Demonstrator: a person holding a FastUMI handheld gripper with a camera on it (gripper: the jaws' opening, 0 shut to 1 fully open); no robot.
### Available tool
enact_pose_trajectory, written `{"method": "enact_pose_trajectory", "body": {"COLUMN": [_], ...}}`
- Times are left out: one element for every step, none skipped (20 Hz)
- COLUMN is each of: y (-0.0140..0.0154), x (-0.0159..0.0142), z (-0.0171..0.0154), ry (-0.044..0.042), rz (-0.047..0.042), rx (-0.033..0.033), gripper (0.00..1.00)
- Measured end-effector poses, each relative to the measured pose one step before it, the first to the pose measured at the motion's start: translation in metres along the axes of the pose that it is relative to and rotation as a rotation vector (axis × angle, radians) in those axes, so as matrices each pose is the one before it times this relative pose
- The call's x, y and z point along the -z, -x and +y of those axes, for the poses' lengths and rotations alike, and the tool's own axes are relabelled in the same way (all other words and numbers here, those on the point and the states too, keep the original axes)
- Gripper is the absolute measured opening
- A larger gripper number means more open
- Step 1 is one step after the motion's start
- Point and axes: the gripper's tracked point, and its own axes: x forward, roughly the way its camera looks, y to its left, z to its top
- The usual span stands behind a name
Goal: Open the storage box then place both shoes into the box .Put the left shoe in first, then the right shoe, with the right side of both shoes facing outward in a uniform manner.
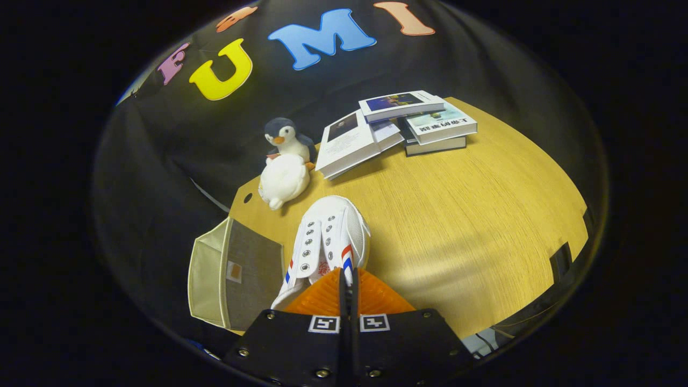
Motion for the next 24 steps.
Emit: {"method": "enact_pose_trajectory", "body": {"y": [0.00166,0.00085,0.00156,0.00133,0.00068,0.00089,0.00053,0.00031,-0.00011,-0.00056,-0.00203,-0.00152,-0.00319,-0.00291,-0.00295,-0.00373,-0.00378,-0.00443,-0.00404,-0.00469,-0.00307,-0.00457,-0.00396,-0.00318], "x": [-0.00145,-0.00125,-0.00213,-0.00138,-0.00154,-0.00210,-0.00063,-0.00084,-0.00038,0.00026,0.00126,0.00164,0.00241,0.00248,0.00238,0.00256,0.00302,0.00299,0.00320,0.00409,0.00265,0.00400,0.00277,0.00344], "z": [0.00917,0.01003,0.00966,0.00968,0.01075,0.01103,0.01034,0.01072,0.01012,0.01062,0.01043,0.01120,0.01018,0.00993,0.00992,0.00998,0.00893,0.00813,0.00800,0.00643,0.00587,0.00577,0.00502,0.00444], "ry": [0.00554,0.00867,0.00400,0.00361,0.00649,0.00323,0.00714,0.00605,0.00447,0.00381,0.00813,0.00276,0.00626,0.00419,0.00394,0.00472,0.00408,0.00298,0.00333,0.00256,-0.00067,0.00405,0.00288,0.00168], "rz": [-0.00519,0.00001,-0.00739,-0.00389,0.00055,-0.00925,0.00044,-0.00401,-0.00795,-0.00236,0.00121,-0.00550,0.00326,0.00075,-0.00224,0.00034,-0.00144,-0.00288,0.00333,0.00347,-0.00542,0.00432,-0.00093,-0.00167], "rx": [-0.00873,-0.01112,-0.00762,-0.01087,-0.01347,-0.01065,-0.01086,-0.01121,-0.00575,-0.00725,-0.00933,-0.00763,-0.00888,-0.00871,-0.00784,-0.00644,-0.00677,-0.00427,-0.00411,-0.00376,-0.00057,-0.00151,-0.00141,0.00123], "gripper": [0.00,0.00,0.00,0.00,0.00,0.00,0.00,0.00,0.00,0.00,0.00,0.00,0.00,0.00,0.00,0.00,0.00,0.00,0.00,0.00,0.00,0.00,0.00,0.00]}}
